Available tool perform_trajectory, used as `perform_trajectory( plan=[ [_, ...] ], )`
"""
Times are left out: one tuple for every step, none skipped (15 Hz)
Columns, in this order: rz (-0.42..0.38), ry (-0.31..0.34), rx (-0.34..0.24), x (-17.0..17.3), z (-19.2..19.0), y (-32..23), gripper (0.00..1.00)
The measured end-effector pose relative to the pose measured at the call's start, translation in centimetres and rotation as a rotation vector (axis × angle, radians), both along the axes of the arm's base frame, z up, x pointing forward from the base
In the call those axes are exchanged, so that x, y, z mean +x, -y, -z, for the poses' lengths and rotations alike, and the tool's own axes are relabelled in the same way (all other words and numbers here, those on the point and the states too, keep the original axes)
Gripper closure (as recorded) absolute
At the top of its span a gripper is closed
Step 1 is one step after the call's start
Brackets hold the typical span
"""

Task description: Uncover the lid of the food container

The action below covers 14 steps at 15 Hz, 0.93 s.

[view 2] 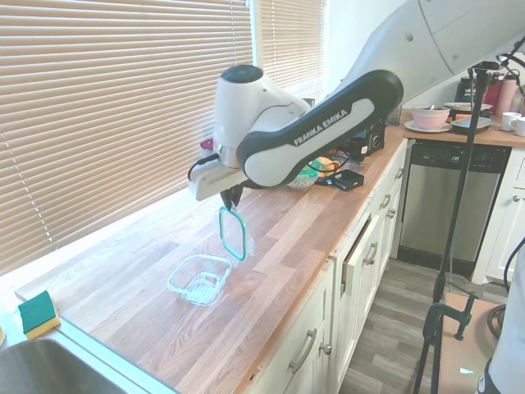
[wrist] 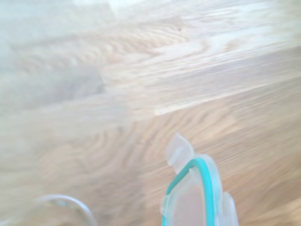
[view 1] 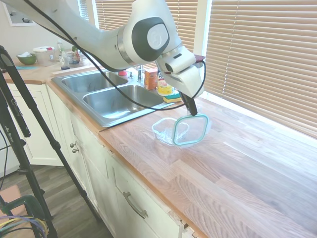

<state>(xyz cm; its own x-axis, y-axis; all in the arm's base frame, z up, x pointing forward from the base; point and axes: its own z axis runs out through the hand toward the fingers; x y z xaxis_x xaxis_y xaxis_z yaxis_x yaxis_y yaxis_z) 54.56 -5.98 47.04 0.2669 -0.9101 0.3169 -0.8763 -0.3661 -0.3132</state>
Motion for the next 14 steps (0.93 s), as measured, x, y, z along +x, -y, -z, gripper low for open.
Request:
perform_trajectory(
  plan=[
    [0.015,0.018,0.066,-0.8,0.3,1.8,1.0],
    [0.029,0.027,0.129,-1.8,1.3,3.7,1.0],
    [0.038,0.027,0.19,-2.7,2.7,5.2,1.0],
    [0.043,0.022,0.248,-3.5,4.0,6.6,1.0],
    [0.045,0.018,0.292,-4.4,5.2,7.9,1.0],
    [0.047,0.015,0.31,-5.3,6.1,9.3,1.0],
    [0.053,0.011,0.314,-5.8,6.6,10.4,1.0],
    [0.055,0.012,0.314,-6.0,6.7,11.0,1.0],
    [0.054,0.011,0.311,-6.1,6.7,11.1,0.0],
    [0.048,0.01,0.309,-6.0,6.7,10.8,0.0],
    [0.038,0.008,0.306,-5.8,6.7,10.4,0.0],
    [0.028,0.004,0.301,-5.7,6.7,10.0,0.0],
    [0.02,0.001,0.298,-5.6,6.8,9.6,0.0],
    [0.016,-0.001,0.296,-5.5,6.8,9.5,0.0]
  ],
)
